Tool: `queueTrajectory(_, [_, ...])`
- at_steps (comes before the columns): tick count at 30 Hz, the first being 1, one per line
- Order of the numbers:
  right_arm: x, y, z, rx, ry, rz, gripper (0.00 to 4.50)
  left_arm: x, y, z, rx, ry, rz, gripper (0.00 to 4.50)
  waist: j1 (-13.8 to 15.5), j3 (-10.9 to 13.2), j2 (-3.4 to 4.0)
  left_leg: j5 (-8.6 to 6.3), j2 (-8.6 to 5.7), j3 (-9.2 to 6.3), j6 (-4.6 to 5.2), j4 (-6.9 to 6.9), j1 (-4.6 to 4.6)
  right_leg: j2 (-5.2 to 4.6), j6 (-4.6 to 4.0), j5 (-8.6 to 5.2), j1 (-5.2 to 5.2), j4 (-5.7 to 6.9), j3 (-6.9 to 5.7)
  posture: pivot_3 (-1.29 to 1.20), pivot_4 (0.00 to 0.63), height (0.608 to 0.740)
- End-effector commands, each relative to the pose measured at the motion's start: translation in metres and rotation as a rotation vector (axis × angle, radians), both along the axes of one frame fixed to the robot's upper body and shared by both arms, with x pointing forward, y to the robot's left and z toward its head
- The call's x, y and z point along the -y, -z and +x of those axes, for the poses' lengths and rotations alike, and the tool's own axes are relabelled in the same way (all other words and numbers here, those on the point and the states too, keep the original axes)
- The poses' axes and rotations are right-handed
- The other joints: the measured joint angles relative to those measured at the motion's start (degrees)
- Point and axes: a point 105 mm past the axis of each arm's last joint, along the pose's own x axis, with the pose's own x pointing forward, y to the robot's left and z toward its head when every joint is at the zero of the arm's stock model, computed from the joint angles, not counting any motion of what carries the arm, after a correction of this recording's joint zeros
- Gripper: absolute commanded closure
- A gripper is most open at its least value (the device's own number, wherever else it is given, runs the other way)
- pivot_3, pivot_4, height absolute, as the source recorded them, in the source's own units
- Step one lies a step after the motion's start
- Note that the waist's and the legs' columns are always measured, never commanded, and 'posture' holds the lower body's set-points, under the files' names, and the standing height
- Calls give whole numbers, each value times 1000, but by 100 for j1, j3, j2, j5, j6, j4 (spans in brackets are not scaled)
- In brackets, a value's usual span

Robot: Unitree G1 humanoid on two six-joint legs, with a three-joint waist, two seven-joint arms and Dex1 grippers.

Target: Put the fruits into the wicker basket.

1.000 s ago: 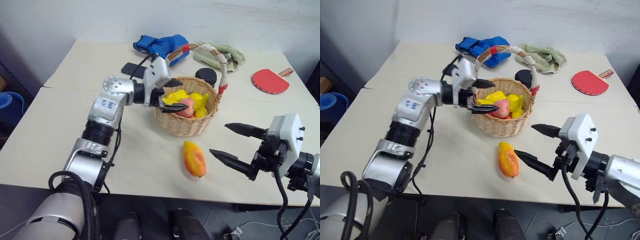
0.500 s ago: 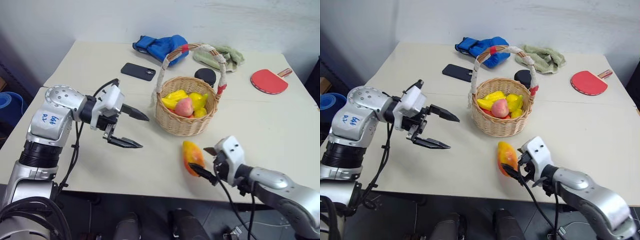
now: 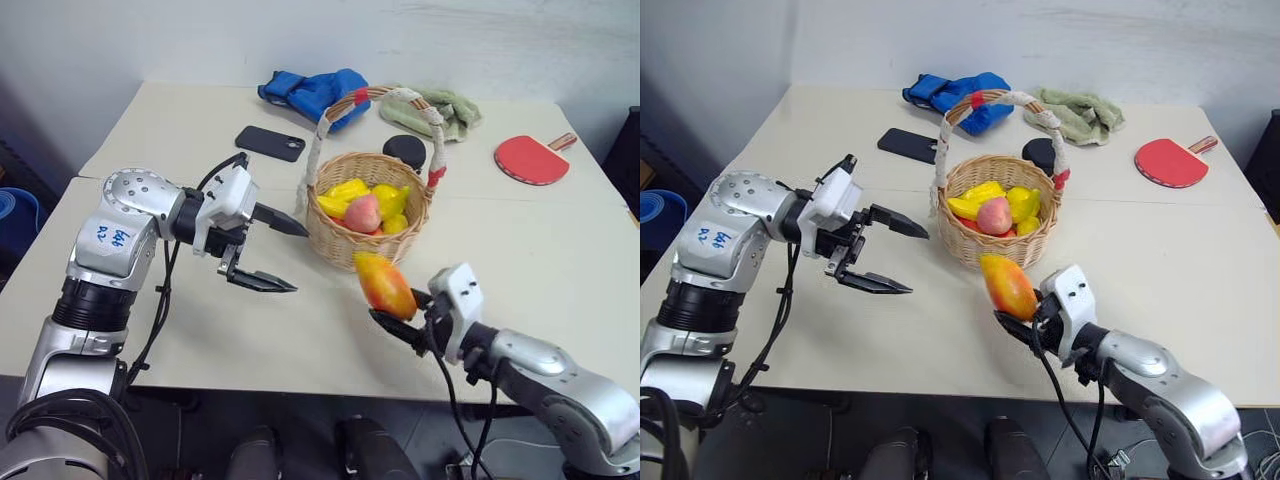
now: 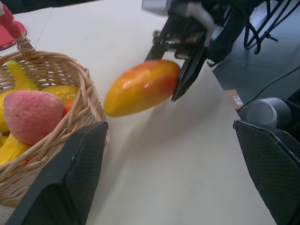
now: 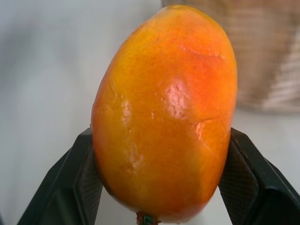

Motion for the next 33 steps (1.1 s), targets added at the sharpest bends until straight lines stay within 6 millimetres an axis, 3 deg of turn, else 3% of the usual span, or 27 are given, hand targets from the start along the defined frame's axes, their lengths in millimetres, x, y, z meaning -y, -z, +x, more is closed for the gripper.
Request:
queueTrajectory(1, [-4, -40, 1, 146, -43, 48, 1672, 5, -17, 1, 56, 1, -53, 0, -4, 0, 0, 0, 0, 0, 0, 0, 0, 0, 0, 0, 1, 0, 0, 0, 150, 740])
queueTrajectory(4, [-7, -66, 14, 186, -62, 112, 1672, 8, -24, 5, 58, -14, -95, 0, -13, 0, 0, 0, 0, 1, 0, 4, 1, 0, 0, 0, 1, 4, 2, 0, 150, 740])
queueTrajectory(7, [-17, -82, 40, 202, -73, 90, 1672, 13, -34, 11, 68, -47, -159, 0, -28, 0, 0, 1, 0, 1, -1, 3, 5, 0, 0, 0, -1, 11, 1, 0, 150, 740])
queueTrajectory(12, [-23, -81, 101, 176, 49, -24, 1672, 15, -39, 14, 68, -73, -190, 0, -30, 1, 1, 3, 0, 7, -5, 0, 0, -1, 0, 0, -23, 25, 4, 0, 150, 740])
queueTrajectory(16, [-22, -83, 128, 185, 102, -37, 380, 15, -38, 14, 78, -85, -194, 0, -19, 1, 1, 9, -1, 12, -15, 4, -47, -5, 4, 3, -95, 68, 4, 0, 150, 740])
queueTrajectory(17, [-22, -86, 129, 198, 100, -34, 53, 15, -37, 14, 79, -90, -194, 0, -12, 1, 2, 10, 1, 5, -17, 10, -68, -5, 4, 3, -114, 76, -1, 0, 150, 740])
queueTrajectory(20, [-24, -96, 121, 230, 59, -18, 22, 13, -37, 13, 81, -97, -195, 0, -16, 1, 2, 12, 2, 4, -22, 12, -87, -10, 6, 4, -144, 107, -6, 0, 150, 740])
queueTrajectory(24, [-3, -117, 74, 285, -26, 26, 22, 9, -34, 14, 84, -114, -201, 0, -3, 4, 7, 14, 3, 1, -25, 8, -90, -10, 5, 4, -149, 111, -10, 0, 150, 740])
queueTrajectory(26, [15, -122, 62, 279, 18, 61, 22, 9, -35, 14, 87, -118, -205, 0, 6, 4, 7, 15, 4, -5, -26, 11, -91, -10, 5, 4, -146, 112, -15, 0, 150, 740])
queueTrajectory(29, [44, -121, 65, 273, 176, 84, 22, 12, -37, 14, 97, -116, -216, 0, -5, 4, 6, 15, 4, -6, -23, 19, -84, -10, 5, 4, -127, 104, -15, 0, 150, 740])
queueTrajectory(33, [58, -118, 87, 275, 302, 109, 22, 18, -40, 14, 104, -108, -229, 0, -74, 4, 7, 18, 0, 9, 0, 14, -64, -3, -1, 2, -109, 92, -2, 0, 150, 740])
